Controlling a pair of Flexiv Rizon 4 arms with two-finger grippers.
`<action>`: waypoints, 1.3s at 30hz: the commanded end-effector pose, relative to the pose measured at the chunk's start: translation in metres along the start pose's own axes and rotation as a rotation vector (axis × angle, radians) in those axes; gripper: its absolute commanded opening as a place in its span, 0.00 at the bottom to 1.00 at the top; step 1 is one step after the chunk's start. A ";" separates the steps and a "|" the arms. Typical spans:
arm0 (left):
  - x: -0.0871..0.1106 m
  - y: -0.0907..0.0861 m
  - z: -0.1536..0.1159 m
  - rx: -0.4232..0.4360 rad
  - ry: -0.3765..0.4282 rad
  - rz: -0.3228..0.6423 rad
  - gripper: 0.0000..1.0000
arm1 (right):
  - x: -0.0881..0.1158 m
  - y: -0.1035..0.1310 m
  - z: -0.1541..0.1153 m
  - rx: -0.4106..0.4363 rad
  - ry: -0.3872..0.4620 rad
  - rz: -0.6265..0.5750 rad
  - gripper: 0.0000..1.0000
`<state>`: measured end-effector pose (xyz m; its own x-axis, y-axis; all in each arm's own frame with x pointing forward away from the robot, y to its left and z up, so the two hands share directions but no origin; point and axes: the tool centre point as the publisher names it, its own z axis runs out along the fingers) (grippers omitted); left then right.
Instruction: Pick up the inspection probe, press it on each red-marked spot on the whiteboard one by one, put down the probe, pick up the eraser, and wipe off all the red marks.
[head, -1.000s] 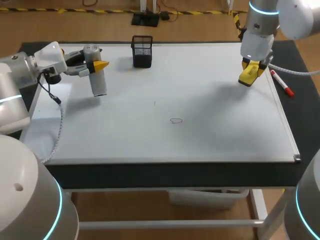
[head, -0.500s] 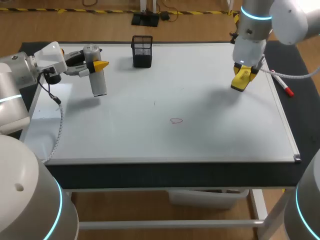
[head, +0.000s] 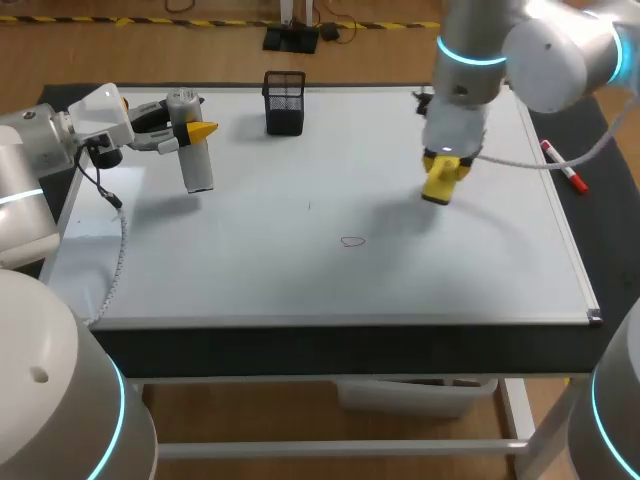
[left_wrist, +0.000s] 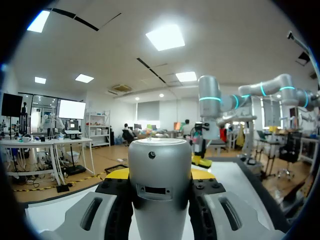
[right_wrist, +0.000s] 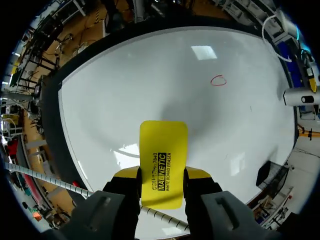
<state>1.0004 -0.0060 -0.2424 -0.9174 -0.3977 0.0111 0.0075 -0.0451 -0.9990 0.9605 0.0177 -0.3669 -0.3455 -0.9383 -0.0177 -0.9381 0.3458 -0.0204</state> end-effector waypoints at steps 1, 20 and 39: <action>0.000 0.000 0.000 0.001 -0.002 0.001 0.00 | -0.025 0.015 0.001 0.001 0.030 -0.033 0.00; 0.000 0.000 0.000 0.001 -0.002 0.001 0.00 | -0.099 0.086 0.022 -0.071 0.084 -0.256 0.00; 0.000 0.000 0.000 0.001 -0.002 0.001 0.00 | -0.135 0.125 0.039 -0.034 0.068 -0.381 0.00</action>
<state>1.0004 -0.0061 -0.2425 -0.9172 -0.3984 0.0111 0.0077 -0.0456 -0.9989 0.8935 0.1841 -0.4029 0.0203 -0.9988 0.0435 -0.9994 -0.0191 0.0282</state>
